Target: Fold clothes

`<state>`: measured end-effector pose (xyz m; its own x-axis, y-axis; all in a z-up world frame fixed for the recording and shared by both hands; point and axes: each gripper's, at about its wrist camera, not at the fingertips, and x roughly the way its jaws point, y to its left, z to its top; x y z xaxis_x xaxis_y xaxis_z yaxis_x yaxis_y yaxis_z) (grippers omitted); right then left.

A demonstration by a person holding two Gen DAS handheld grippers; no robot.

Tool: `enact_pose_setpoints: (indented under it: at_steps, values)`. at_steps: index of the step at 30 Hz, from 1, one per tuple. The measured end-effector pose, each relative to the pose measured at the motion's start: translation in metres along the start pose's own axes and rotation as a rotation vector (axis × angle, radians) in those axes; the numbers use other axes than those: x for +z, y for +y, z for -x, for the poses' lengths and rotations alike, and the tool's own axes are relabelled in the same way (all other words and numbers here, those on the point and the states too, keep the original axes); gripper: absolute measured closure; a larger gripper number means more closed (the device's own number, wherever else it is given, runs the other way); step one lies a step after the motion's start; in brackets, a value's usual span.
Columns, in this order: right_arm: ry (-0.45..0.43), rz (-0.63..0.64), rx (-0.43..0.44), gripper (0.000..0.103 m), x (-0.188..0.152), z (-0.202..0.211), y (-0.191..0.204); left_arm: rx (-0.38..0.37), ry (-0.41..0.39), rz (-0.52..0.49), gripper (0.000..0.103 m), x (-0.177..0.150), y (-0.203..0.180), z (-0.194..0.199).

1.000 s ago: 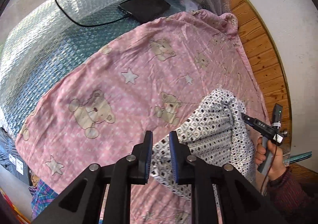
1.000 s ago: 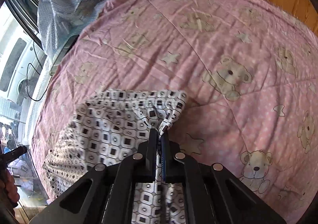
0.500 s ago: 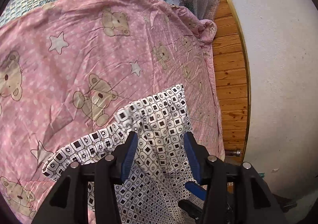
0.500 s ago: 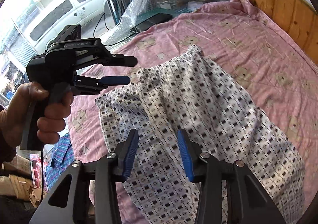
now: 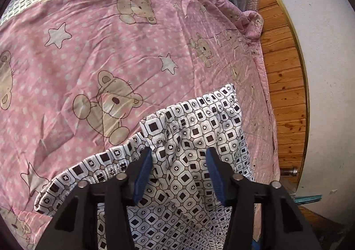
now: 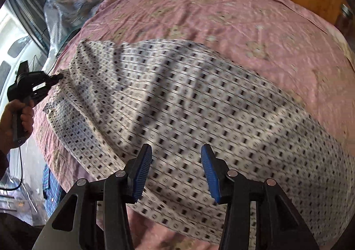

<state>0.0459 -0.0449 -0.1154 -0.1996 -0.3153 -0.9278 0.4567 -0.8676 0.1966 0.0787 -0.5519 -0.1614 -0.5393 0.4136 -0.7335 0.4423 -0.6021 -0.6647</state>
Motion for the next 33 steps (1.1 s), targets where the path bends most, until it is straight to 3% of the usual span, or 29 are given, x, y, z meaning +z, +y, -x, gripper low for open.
enact_pose_setpoints:
  at_steps: [1, 5, 8, 12, 18, 22, 25, 27, 30, 31, 33]
  values:
    - [-0.005, -0.051, -0.028, 0.057, -0.008, 0.008, -0.020, 0.005, -0.003, -0.032, 0.103, -0.001, -0.006, 0.005]
    - [-0.021, -0.281, -0.089, 0.055, -0.058, 0.040, -0.099, -0.016, -0.038, -0.123, 0.103, -0.013, -0.019, 0.066]
    - [-0.033, -0.456, -0.046, 0.055, -0.095, 0.051, -0.140, 0.066, 0.000, -0.119, 0.103, -0.019, 0.007, 0.082]
    - [-0.074, -0.624, -0.009, 0.055, -0.134, 0.064, -0.177, 0.144, 0.040, -0.144, 0.103, -0.027, 0.032, 0.062]
    - [-0.172, -0.819, -0.004, 0.055, -0.192, 0.097, -0.234, 0.174, 0.008, -0.181, 0.102, -0.033, 0.042, 0.063]
    - [-0.269, -0.979, -0.049, 0.055, -0.234, 0.127, -0.294, 0.202, 0.019, -0.201, 0.099, -0.032, 0.049, 0.051]
    - [-0.321, -1.071, -0.132, 0.056, -0.252, 0.140, -0.338, 0.151, -0.002, -0.116, 0.092, -0.029, 0.054, 0.047]
    - [-0.305, -1.136, -0.156, 0.064, -0.261, 0.139, -0.363, 0.122, -0.007, -0.103, 0.087, -0.030, 0.049, 0.045]
    - [-0.310, -1.161, -0.123, 0.080, -0.264, 0.137, -0.378, 0.151, 0.003, -0.138, 0.087, -0.033, 0.040, 0.041]
    - [-0.310, -1.143, -0.130, 0.094, -0.262, 0.139, -0.377, 0.161, 0.007, -0.150, 0.087, -0.034, 0.037, 0.040]
    - [-0.325, -1.112, -0.162, 0.099, -0.262, 0.146, -0.372, 0.169, 0.002, -0.166, 0.087, -0.035, 0.034, 0.042]
